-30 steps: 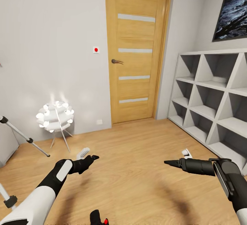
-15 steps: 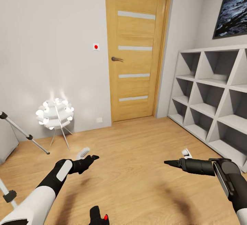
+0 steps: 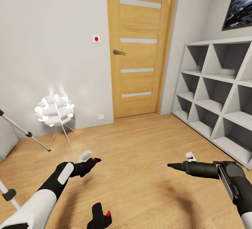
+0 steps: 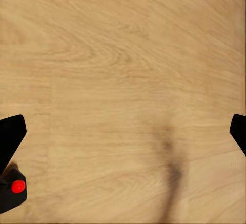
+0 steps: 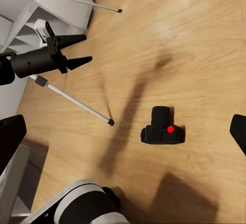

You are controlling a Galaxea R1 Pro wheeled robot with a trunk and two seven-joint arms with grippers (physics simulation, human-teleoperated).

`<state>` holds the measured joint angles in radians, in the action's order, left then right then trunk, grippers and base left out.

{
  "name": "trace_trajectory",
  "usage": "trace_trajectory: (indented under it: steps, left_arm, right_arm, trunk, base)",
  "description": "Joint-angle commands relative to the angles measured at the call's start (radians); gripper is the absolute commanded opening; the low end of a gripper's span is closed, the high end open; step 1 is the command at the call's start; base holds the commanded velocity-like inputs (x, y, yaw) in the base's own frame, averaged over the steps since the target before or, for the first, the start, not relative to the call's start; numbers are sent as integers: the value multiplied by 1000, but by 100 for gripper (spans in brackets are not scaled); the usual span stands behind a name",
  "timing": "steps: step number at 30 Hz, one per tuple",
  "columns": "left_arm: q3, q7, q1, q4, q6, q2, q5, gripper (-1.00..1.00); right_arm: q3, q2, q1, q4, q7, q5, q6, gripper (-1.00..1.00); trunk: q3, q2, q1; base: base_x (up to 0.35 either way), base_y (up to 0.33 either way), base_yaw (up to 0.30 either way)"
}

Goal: Attach the digital camera to the camera tripod in the bedroom.

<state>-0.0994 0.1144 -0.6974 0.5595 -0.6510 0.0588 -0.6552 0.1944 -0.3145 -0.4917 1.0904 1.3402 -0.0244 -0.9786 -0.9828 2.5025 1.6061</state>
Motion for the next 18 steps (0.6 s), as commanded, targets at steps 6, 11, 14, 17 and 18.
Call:
trace_trajectory:
  steps: [6,11,14,17,18]
  left_arm:
    - [-4,4,-1,0,-6,-1,2,100]
    - [-3,3,-1,0,-6,-2,2,100]
    - [-3,3,-1,0,-6,-2,2,100]
    - [-3,3,-1,0,-6,-2,2,100]
    - [-3,3,-1,0,-6,-2,2,100]
  right_arm:
    - [2,0,-1,0,5,-3,-9,100]
    - [2,0,-1,0,5,-3,-9,100]
    - [2,0,-1,0,5,-3,-9,100]
    - [2,0,-1,0,5,-3,-9,100]
    - [2,0,-1,0,5,-3,-9,100]
  trunk:
    - [-24,2,2]
    - [-44,3,5]
    - [-55,4,6]
    - [-67,4,7]
    - [-71,5,8]
  base:
    - [0,0,0]
    - [0,0,0]
    - [0,0,0]
    - [0,0,0]
    - [0,0,0]
